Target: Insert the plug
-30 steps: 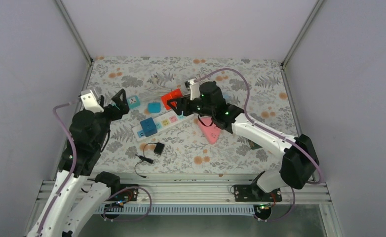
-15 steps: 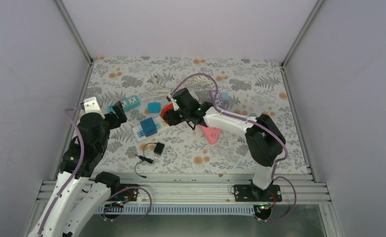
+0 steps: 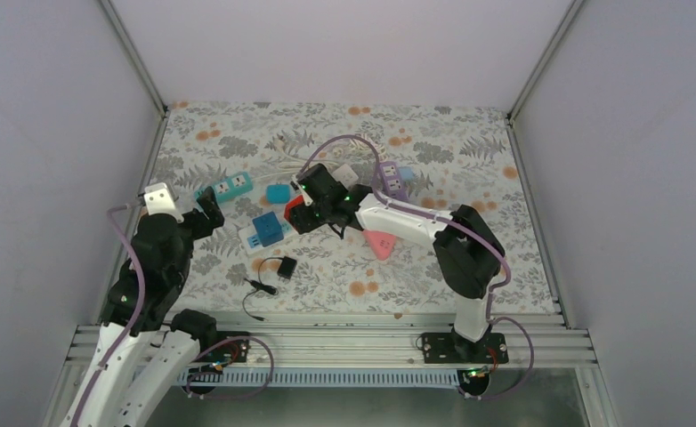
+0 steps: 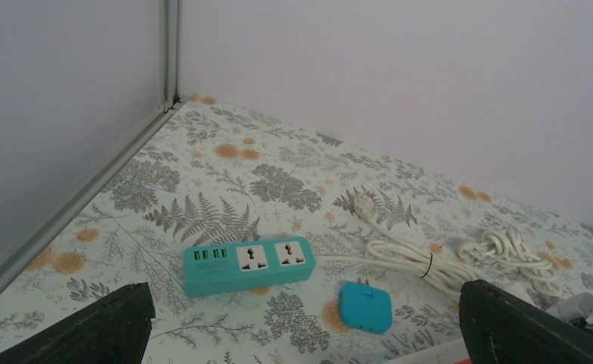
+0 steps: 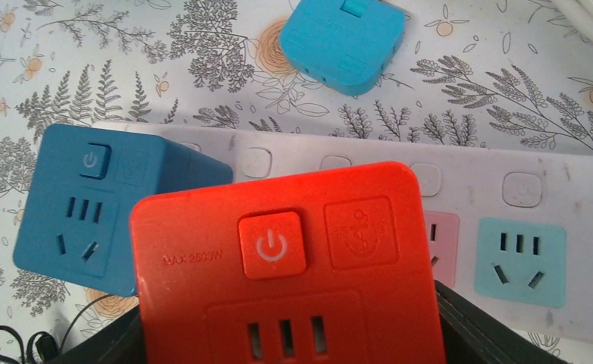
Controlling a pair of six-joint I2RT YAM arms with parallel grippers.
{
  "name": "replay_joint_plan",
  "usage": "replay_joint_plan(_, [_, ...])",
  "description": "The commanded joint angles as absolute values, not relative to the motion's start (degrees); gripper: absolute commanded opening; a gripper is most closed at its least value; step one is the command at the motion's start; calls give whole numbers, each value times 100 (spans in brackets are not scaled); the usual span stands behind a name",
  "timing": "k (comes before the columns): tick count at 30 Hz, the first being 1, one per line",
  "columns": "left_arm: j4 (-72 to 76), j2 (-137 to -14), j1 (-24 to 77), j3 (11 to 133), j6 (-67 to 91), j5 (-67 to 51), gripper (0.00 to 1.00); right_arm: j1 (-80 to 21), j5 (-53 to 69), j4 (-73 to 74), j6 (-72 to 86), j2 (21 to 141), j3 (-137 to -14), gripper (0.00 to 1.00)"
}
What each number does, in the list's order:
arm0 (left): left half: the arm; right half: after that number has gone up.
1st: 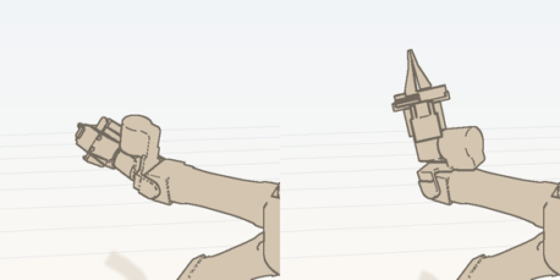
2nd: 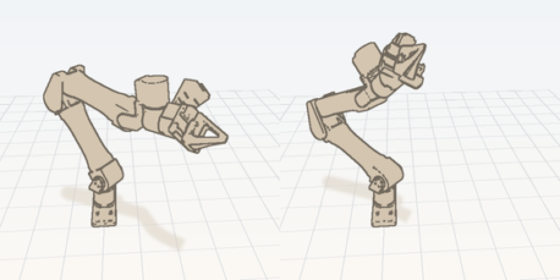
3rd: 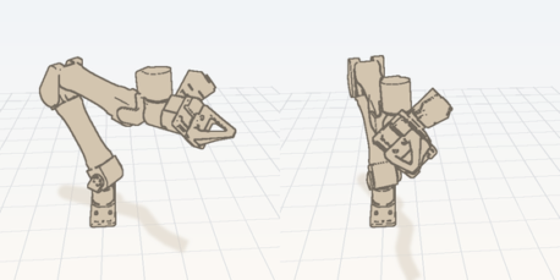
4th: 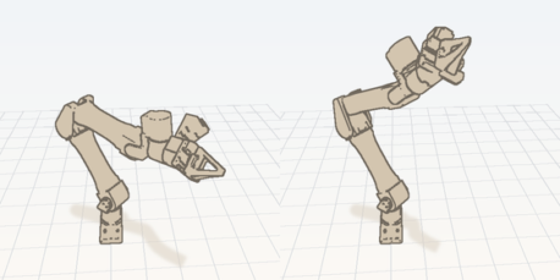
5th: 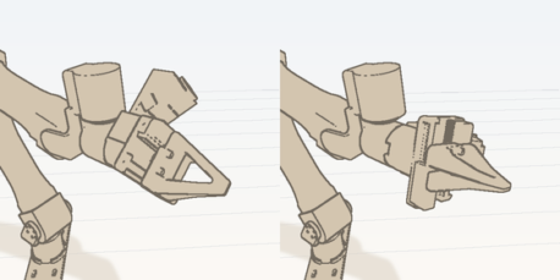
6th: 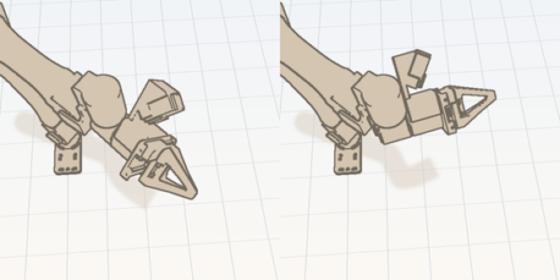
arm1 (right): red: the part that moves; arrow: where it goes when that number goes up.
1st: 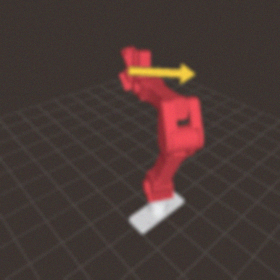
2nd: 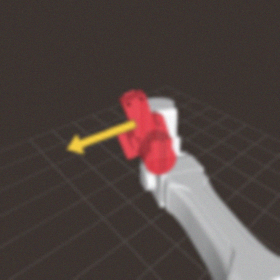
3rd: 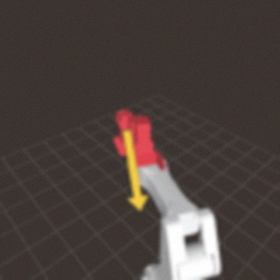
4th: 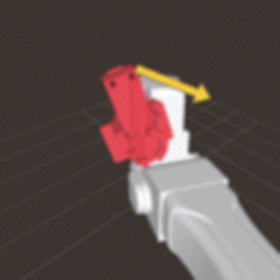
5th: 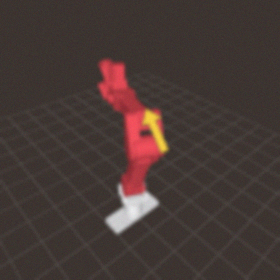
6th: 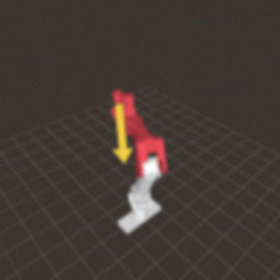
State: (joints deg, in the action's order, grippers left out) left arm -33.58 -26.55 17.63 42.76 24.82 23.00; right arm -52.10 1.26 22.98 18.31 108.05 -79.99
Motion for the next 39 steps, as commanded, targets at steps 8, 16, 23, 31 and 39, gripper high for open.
replay_joint_plan(8, [-3379,-2436,1746,4194,2427,2318,100,-5247,-69,2307,1942,11136,-8404,44])
replay_joint_plan(16, [-3388,-2435,1741,4192,2404,2347,100,-5251,-213,2436,2101,11330,-8461,44])
replay_joint_plan(23, [-3371,-2442,1739,4192,2373,2388,100,-5286,-551,2734,2272,11446,-8558,41])
replay_joint_plan(31, [-3358,-2490,1722,4193,2347,2391,100,-5424,-557,2954,2228,11682,-8710,42])
replay_joint_plan(39, [-3357,-2501,1697,4192,2342,2404,100,-5638,-944,3256,2516,11987,-8767,42])
